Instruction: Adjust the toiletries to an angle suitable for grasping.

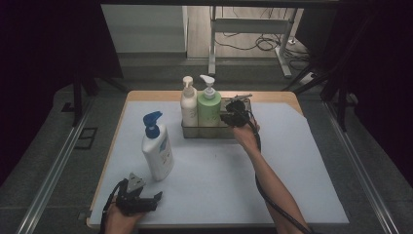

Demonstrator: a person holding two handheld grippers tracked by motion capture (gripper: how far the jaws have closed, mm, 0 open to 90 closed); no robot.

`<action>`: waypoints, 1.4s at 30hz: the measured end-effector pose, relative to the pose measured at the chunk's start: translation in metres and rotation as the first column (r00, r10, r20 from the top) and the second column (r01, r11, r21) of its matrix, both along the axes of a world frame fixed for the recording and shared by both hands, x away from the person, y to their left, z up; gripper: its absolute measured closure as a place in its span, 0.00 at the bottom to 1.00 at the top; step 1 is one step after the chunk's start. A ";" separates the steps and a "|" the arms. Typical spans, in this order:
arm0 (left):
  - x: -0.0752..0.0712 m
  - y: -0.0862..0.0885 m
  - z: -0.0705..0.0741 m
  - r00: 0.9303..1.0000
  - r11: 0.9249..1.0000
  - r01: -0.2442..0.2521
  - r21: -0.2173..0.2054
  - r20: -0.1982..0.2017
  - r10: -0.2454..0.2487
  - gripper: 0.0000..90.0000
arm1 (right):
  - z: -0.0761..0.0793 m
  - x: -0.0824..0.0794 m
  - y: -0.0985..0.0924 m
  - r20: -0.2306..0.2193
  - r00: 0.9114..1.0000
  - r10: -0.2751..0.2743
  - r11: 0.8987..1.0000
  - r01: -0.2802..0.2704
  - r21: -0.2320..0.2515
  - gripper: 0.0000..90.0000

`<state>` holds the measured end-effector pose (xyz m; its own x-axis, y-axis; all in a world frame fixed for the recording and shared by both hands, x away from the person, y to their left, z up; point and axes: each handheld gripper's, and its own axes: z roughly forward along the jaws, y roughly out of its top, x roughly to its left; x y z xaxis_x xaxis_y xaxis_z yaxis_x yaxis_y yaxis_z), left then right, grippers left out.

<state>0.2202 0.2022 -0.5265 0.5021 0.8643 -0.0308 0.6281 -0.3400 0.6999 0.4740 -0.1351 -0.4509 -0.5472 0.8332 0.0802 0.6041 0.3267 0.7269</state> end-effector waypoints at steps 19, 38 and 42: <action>0.000 0.000 0.000 1.000 1.000 0.000 0.002 0.002 0.000 0.12 | 0.011 -0.012 -0.012 0.028 0.999 0.024 1.000 -0.024 0.004 0.85; 0.000 0.000 0.000 1.000 1.000 -0.002 -0.001 -0.001 0.002 0.12 | 0.027 -0.049 -0.034 0.061 0.993 0.104 0.995 -0.103 -0.009 0.36; 0.000 0.000 0.000 1.000 1.000 -0.001 -0.002 -0.001 0.001 0.12 | 0.033 -0.059 -0.039 0.073 0.989 0.127 0.992 -0.126 -0.017 0.30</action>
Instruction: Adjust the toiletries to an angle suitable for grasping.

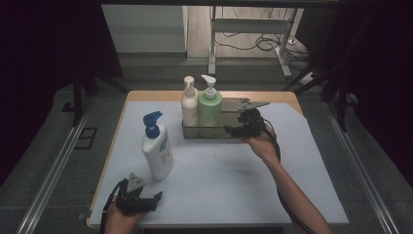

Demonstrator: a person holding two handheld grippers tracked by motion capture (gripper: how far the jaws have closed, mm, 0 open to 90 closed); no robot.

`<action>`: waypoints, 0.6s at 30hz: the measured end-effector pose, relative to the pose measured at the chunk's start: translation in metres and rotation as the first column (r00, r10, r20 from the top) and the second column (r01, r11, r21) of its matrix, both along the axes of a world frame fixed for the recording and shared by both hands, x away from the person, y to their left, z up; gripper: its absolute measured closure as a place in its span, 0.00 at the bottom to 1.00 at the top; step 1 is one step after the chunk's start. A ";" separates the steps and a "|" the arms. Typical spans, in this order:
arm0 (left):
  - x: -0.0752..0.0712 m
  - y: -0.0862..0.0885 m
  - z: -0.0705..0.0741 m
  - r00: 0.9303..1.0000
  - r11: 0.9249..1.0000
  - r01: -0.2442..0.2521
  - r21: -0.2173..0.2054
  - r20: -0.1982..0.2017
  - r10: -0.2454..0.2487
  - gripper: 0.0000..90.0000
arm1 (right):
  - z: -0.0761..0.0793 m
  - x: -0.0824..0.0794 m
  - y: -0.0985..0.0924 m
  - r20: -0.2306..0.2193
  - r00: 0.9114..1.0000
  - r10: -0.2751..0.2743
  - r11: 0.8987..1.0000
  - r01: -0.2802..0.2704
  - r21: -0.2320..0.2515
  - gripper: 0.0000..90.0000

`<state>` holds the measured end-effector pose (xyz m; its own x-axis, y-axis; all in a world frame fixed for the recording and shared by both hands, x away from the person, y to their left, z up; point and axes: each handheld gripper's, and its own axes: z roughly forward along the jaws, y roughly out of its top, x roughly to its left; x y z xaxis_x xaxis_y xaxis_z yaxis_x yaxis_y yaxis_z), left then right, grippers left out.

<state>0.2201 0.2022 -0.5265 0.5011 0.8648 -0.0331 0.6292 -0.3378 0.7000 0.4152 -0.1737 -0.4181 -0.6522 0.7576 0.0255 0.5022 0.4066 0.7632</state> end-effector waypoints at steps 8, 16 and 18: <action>0.000 0.000 0.000 1.000 1.000 0.000 0.000 0.000 0.000 0.12 | 0.003 -0.018 -0.005 0.008 0.999 0.045 0.999 -0.045 -0.024 0.23; 0.001 0.000 0.001 1.000 1.000 0.011 0.009 -0.006 -0.011 0.12 | 0.001 -0.040 -0.015 0.000 0.997 0.072 0.997 -0.072 -0.037 0.15; 0.001 0.000 0.001 1.000 1.000 0.011 0.009 -0.007 -0.011 0.12 | 0.000 -0.045 -0.018 0.003 0.997 0.077 0.996 -0.077 -0.051 0.15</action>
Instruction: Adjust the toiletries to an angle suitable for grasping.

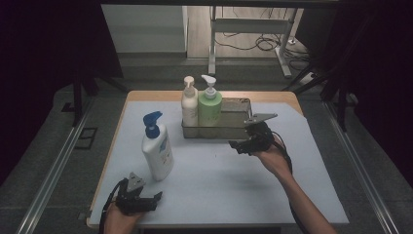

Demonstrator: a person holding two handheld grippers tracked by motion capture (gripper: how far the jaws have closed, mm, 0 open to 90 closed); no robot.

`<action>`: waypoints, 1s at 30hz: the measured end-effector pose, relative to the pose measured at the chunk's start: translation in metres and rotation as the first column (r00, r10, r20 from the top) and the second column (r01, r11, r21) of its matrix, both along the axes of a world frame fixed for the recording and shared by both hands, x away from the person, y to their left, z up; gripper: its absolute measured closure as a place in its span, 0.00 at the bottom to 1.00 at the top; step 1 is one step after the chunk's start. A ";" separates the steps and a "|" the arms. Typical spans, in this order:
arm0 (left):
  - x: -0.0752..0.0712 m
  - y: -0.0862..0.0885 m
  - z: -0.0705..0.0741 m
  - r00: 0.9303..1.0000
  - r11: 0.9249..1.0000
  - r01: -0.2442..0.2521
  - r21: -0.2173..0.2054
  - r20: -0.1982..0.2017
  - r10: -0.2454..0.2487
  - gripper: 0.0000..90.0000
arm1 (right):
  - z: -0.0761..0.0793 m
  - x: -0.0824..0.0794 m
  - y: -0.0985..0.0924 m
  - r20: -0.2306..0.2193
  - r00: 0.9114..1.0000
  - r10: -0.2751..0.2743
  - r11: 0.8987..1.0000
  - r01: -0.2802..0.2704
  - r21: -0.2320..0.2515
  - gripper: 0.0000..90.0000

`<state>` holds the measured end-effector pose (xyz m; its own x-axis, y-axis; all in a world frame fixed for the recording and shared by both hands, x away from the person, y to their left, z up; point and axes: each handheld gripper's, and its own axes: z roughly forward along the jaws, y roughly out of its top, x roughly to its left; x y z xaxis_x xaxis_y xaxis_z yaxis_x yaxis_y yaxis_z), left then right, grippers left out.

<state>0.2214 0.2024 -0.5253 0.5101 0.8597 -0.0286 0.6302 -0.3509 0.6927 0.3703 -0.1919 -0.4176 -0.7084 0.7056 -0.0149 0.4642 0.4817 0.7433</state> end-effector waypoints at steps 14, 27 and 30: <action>0.000 0.000 0.000 1.000 1.000 0.001 0.000 0.000 -0.001 0.12 | -0.007 -0.031 -0.029 0.015 1.000 -0.005 1.000 0.005 -0.013 0.03; 0.000 0.000 -0.001 1.000 1.000 0.000 -0.004 0.005 0.000 0.12 | -0.024 -0.053 -0.056 0.032 0.999 -0.042 0.999 0.043 -0.027 0.01; 0.000 0.000 0.000 1.000 1.000 0.000 -0.002 0.004 0.000 0.12 | -0.029 -0.057 -0.060 0.040 0.998 -0.040 0.999 0.041 -0.025 0.00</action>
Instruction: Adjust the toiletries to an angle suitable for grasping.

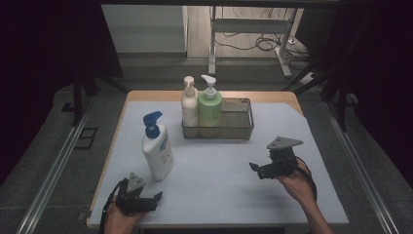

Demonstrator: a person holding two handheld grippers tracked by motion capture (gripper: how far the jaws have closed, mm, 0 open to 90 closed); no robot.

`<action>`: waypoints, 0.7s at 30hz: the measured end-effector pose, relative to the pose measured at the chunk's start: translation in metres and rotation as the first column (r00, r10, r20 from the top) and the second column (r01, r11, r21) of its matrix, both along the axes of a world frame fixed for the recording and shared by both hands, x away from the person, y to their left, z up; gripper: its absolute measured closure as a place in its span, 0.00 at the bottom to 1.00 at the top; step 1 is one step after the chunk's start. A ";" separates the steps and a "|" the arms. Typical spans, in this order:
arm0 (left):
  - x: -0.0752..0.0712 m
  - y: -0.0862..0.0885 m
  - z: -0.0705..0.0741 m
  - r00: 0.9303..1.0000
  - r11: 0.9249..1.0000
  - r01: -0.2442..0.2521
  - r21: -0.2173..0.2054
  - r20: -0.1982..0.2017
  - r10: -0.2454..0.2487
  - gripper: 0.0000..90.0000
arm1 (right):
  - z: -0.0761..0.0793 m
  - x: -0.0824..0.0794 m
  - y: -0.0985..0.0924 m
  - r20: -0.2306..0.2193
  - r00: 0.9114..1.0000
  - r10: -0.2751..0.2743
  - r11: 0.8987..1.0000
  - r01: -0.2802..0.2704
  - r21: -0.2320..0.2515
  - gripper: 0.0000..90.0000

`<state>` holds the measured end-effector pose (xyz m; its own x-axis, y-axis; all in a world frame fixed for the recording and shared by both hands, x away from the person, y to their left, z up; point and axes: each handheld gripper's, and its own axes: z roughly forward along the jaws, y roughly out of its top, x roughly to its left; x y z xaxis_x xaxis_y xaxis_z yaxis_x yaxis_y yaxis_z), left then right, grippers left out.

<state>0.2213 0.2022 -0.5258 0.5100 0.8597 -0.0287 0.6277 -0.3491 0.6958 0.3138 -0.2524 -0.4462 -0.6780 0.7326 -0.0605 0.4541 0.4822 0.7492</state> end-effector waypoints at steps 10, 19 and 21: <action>0.000 0.000 0.000 1.000 1.000 0.000 0.001 -0.002 0.000 0.12 | -0.023 -0.010 -0.016 -0.023 0.999 -0.036 0.999 0.037 0.031 0.00; 0.001 0.000 0.001 1.000 1.000 0.001 0.002 -0.007 -0.001 0.12 | -0.050 -0.014 -0.025 -0.074 0.996 -0.059 0.998 0.060 0.021 0.00; 0.001 0.000 0.001 1.000 1.000 0.000 0.003 -0.010 0.000 0.12 | -0.056 -0.014 -0.026 -0.079 0.995 -0.068 0.998 0.069 0.012 0.00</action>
